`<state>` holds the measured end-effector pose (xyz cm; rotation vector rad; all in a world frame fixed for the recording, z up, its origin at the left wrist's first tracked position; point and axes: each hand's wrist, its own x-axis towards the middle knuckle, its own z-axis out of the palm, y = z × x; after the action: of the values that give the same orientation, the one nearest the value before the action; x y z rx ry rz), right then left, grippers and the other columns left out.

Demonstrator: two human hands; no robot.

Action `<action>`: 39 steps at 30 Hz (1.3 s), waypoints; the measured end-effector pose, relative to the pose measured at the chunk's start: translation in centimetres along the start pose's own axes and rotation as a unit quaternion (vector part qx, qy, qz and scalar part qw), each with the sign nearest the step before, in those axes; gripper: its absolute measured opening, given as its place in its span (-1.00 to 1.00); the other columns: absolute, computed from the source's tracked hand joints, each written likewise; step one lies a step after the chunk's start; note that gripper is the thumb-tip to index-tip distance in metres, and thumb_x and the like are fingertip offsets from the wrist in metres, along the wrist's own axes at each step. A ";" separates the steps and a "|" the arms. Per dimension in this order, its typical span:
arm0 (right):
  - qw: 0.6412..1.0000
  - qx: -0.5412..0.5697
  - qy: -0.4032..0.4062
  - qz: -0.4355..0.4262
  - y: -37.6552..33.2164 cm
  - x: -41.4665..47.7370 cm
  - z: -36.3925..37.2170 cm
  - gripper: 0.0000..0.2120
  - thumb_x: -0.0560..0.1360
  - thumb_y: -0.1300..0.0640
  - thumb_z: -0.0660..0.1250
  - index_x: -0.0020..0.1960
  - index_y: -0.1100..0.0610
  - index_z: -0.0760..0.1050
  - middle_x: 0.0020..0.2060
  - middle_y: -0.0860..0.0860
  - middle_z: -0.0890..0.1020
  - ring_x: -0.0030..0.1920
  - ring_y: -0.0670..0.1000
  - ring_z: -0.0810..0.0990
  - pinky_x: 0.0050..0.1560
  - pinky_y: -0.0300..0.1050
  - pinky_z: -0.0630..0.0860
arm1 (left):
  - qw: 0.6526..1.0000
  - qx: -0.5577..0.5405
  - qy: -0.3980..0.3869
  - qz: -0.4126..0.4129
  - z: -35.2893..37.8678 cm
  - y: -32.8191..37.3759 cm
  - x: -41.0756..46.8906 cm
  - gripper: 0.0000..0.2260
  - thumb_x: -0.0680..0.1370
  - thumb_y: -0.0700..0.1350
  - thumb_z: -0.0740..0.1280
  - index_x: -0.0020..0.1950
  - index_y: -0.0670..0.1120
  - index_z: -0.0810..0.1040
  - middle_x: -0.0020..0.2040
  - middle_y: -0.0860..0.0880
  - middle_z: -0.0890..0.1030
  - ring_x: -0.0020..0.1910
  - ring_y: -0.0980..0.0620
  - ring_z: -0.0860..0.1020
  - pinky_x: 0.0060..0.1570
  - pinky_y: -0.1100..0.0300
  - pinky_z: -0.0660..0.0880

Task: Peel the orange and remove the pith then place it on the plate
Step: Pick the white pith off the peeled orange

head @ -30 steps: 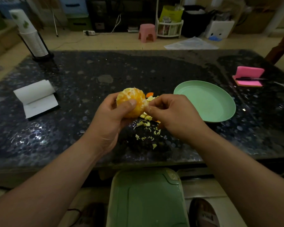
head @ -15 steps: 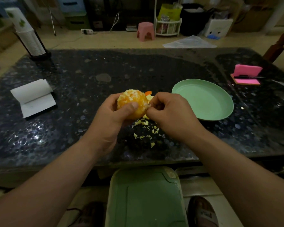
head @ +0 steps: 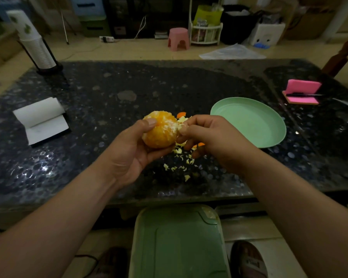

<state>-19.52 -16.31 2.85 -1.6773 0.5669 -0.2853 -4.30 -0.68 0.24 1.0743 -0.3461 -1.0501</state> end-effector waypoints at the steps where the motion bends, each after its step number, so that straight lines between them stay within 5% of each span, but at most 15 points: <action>1: 1.000 -0.006 0.002 -0.001 0.0 0.0 0.0 -0.79 0.64 0.13 0.41 0.09 0.31 0.64 -0.02 0.21 0.74 -0.16 0.02 0.66 -0.24 -0.11 0.60 | 1.000 0.012 0.002 0.005 -0.1 0.0 0.1 -0.47 0.53 0.00 0.42 0.47 -0.18 0.53 0.37 -0.25 0.63 0.35 -0.26 0.63 0.21 -0.11 0.66; 5: 0.998 -0.060 0.029 -0.012 0.1 0.0 0.5 -0.71 0.63 -0.03 0.45 0.02 0.23 0.65 -0.06 0.17 0.74 -0.18 -0.03 0.69 -0.24 -0.15 0.62 | 0.998 0.048 0.015 0.022 0.0 -0.3 0.2 -0.47 0.53 -0.01 0.42 0.45 -0.22 0.53 0.36 -0.27 0.63 0.35 -0.28 0.62 0.27 -0.18 0.63; 11: 0.998 -0.041 0.040 -0.028 0.0 0.0 0.5 -0.83 0.64 0.17 0.42 0.04 0.30 0.60 -0.10 0.22 0.71 -0.22 0.01 0.65 -0.29 -0.17 0.59 | 0.999 0.027 0.019 0.009 0.4 -0.2 -0.1 -0.49 0.50 -0.01 0.44 0.41 -0.19 0.57 0.35 -0.25 0.65 0.32 -0.24 0.65 0.10 -0.07 0.69; 17: 0.999 -0.038 0.032 -0.019 0.1 0.0 0.3 -0.88 0.62 0.24 0.34 0.00 0.29 0.61 -0.19 0.05 0.75 -0.23 -0.02 0.65 -0.27 -0.16 0.59 | 0.999 0.027 0.018 0.002 0.3 -0.2 -0.1 -0.46 0.50 -0.01 0.44 0.43 -0.21 0.54 0.36 -0.26 0.64 0.33 -0.26 0.63 0.10 -0.07 0.68; 24: 0.996 -0.070 0.045 -0.007 0.4 0.4 0.6 -0.67 0.65 -0.12 0.40 -0.01 0.15 0.64 -0.14 0.08 0.75 -0.19 -0.01 0.71 -0.24 -0.15 0.62 | 0.998 0.053 0.010 0.013 0.2 -0.3 0.0 -0.48 0.52 -0.02 0.42 0.43 -0.22 0.54 0.32 -0.26 0.66 0.31 -0.26 0.64 0.15 -0.09 0.68; 34: 0.998 -0.045 0.043 -0.007 0.0 0.2 0.5 -0.78 0.65 0.12 0.39 0.02 0.30 0.61 -0.12 0.21 0.73 -0.23 0.02 0.65 -0.26 -0.15 0.59 | 0.998 0.054 -0.007 0.010 0.7 -0.2 -0.2 -0.45 0.51 -0.05 0.44 0.46 -0.21 0.51 0.34 -0.24 0.66 0.34 -0.25 0.62 0.21 -0.06 0.67; 39: 0.998 -0.014 0.059 -0.007 -0.4 -0.3 0.3 -0.82 0.62 0.20 0.39 -0.02 0.33 0.61 -0.25 0.09 0.72 -0.27 0.00 0.63 -0.26 -0.13 0.61 | 1.000 0.011 -0.008 -0.004 1.2 -0.1 -0.4 -0.48 0.52 -0.05 0.43 0.44 -0.21 0.53 0.34 -0.25 0.66 0.33 -0.24 0.64 0.16 -0.04 0.68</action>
<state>-19.49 -15.86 3.20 -1.6995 0.6500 -0.3897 -5.37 -0.97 0.82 1.0876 -0.3664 -1.0651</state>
